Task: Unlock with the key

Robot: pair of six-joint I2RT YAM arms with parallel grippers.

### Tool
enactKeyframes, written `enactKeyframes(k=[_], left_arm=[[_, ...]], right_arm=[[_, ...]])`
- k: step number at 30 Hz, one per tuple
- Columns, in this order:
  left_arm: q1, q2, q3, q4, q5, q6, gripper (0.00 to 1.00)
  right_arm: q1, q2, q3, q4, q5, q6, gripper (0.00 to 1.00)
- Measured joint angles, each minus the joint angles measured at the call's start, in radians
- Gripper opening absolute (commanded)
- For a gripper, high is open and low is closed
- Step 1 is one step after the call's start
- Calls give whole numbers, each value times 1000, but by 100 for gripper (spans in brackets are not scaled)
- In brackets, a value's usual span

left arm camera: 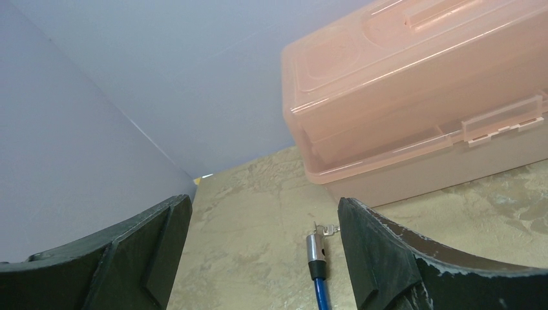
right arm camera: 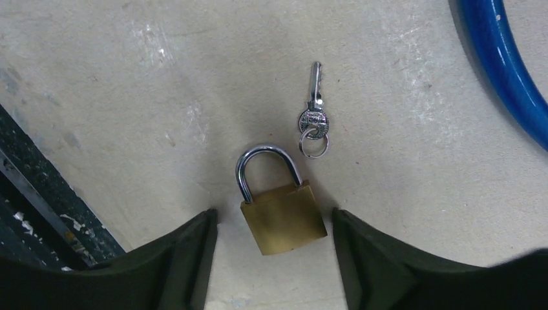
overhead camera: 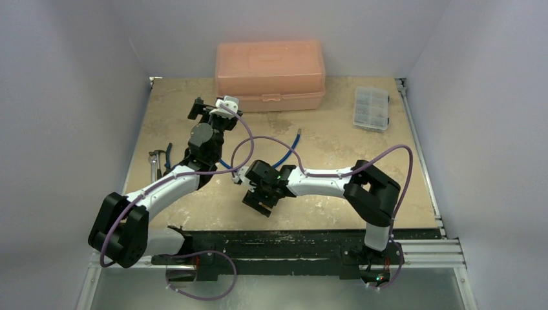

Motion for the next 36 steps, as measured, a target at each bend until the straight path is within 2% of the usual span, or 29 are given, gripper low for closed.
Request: enactKeyframes(k=[6,8,12,18,25,31,33,36], left_arm=[[0,0,0,0,2,0,89],[0,0,0,0,2,0,89],[0,0,0,0,2,0,89],[0,0,0,0,2,0,89],[0,0,0,0,2,0,89],[0,-1,0,0,2,0,89],[0,-3,0,1,2,0,89],[0,-5,0,2,2,-1,89]], right_arm=[[7,2,0,11,17,1,18],[8,0,0,14,31,14,12],[8,-3,-2,20,39,37,10],[7,-80,-48,16,38,114,0],[0,-184,-48,7,131,364,0],[-92,-134,-39,-50,217,616,0],[-123,-117,-39,-70,241,671,3],[-167,-101,-32,-101,282,742,15]])
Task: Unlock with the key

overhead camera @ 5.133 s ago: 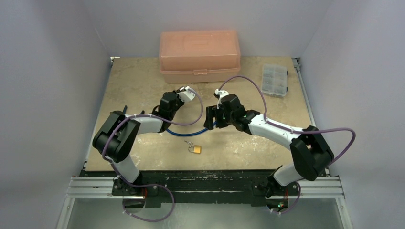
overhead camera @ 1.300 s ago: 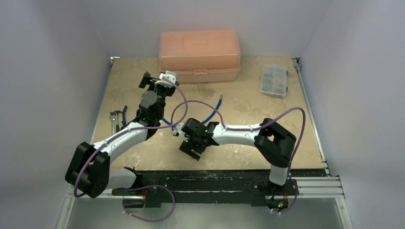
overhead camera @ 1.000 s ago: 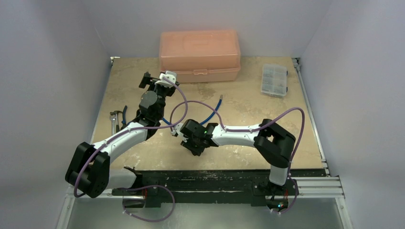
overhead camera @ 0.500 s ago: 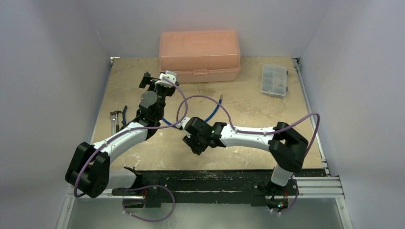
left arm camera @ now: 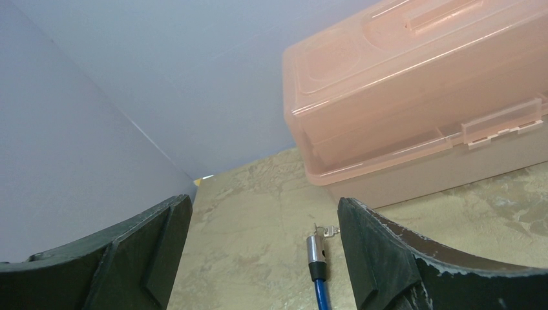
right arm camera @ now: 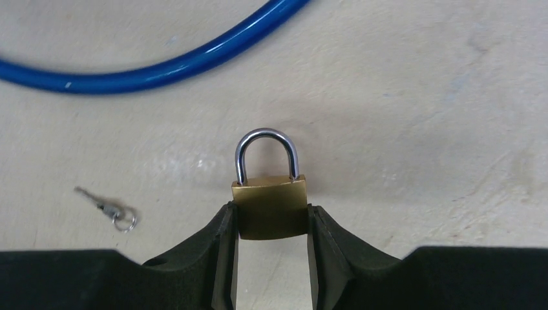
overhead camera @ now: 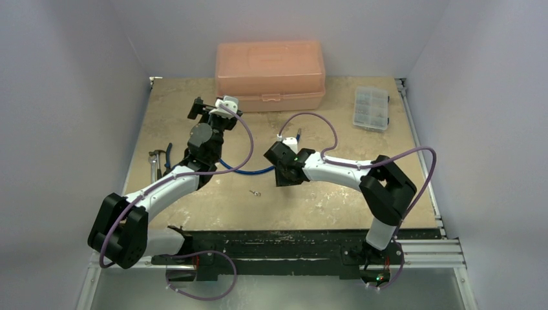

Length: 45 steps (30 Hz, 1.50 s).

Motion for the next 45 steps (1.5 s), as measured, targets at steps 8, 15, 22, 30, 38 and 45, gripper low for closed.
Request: enactKeyframes(k=[8,15,22,30,38,45], left_arm=[[0,-6,0,7,0,0,88],[0,-6,0,13,0,0,88],[0,-6,-2,13,0,0,88],[0,-7,-16,14,-2,0,88],[0,-7,-16,22,-12,2,88],[0,-7,-18,29,-21,9,88]], right_arm=[[-49,60,27,-14,30,85,40],[-51,83,27,9,14,97,75],[-51,75,27,20,5,93,80],[-51,-114,-2,105,-41,-84,72],[-19,-212,-75,282,-235,-276,65],[115,-25,0,289,-289,-378,58]])
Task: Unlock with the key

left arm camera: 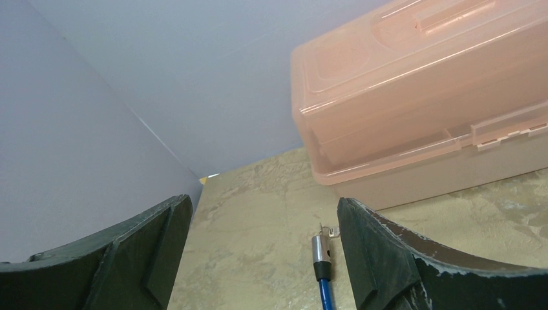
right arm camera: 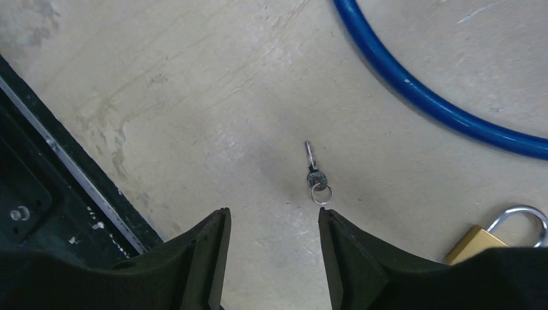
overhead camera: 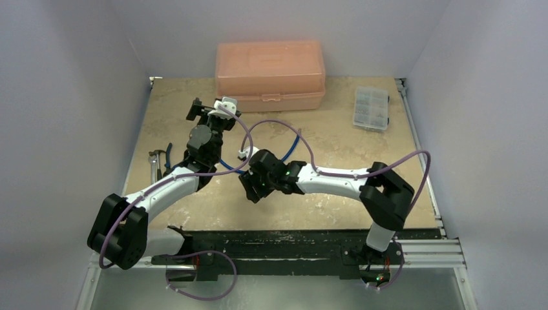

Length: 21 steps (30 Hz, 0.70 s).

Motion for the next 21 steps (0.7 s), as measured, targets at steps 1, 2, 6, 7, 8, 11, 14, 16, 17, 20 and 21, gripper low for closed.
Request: enactKeyframes(k=[1,2,6,7,8,11,14,16,17,20,21], left_arm=[[0,0,-1,2,-1,0,88],[0,0,-4,6,-2,0,88],[0,0,-8,8,-3,1,88],[0,0,-9,10,-3,1,88],[0,0,-9,10,-3,1,88],[0,-1,-10,12,-3,1,88],[0,-1,-10,13,-3,1,88],[0,-1,-10,13,-3,1,88],[0,-1,-10,13,-3,1,88],[0,-1,-10,13,-3,2,88],[0,-1,-10,13,-3,2,88]], right_arm=[[8,24,8,-1,-3,-8,58],[16,35,10,-2,-5,-14,57],[11,59,20,-17,-3,-31,56],[11,62,24,-20,-3,-34,56],[9,68,34,-23,2,-37,56],[5,87,58,-24,8,-48,55],[5,108,70,-24,11,-57,54],[6,126,74,-26,14,-62,53],[6,136,74,-27,16,-66,53],[6,159,74,-37,32,-74,52],[6,166,74,-40,35,-76,52]])
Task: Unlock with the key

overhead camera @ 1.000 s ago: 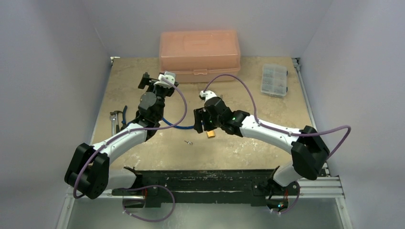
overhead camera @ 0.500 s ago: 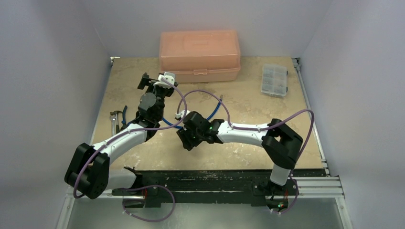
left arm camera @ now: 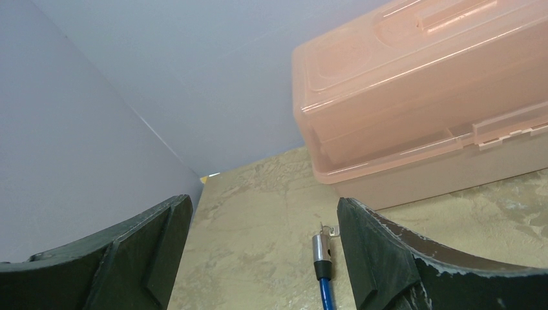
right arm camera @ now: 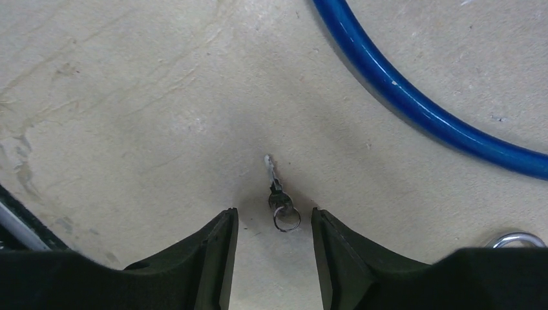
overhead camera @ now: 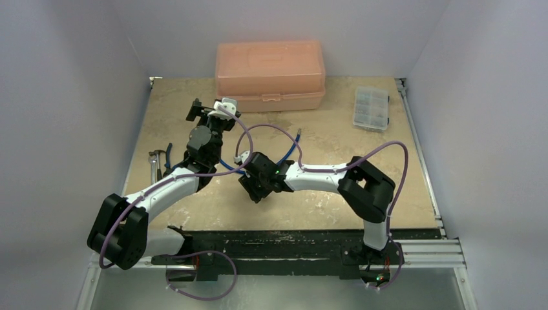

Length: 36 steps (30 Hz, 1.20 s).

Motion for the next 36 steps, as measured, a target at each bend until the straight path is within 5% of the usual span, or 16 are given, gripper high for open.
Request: enactKeyframes(k=[3,15,25,36], left_arm=[[0,0,0,0,0,0,88],[0,0,0,0,0,0,88],[0,0,0,0,0,0,88],[-1,-18,-11,11,27,-34,90]], right_arm=[[0,13,1,-3,9,-4,49],[-1,23,5,15,35,-25,0],[-1,-29,-77,114,24,5,0],[-9,-270,-288,226,34,142,0]])
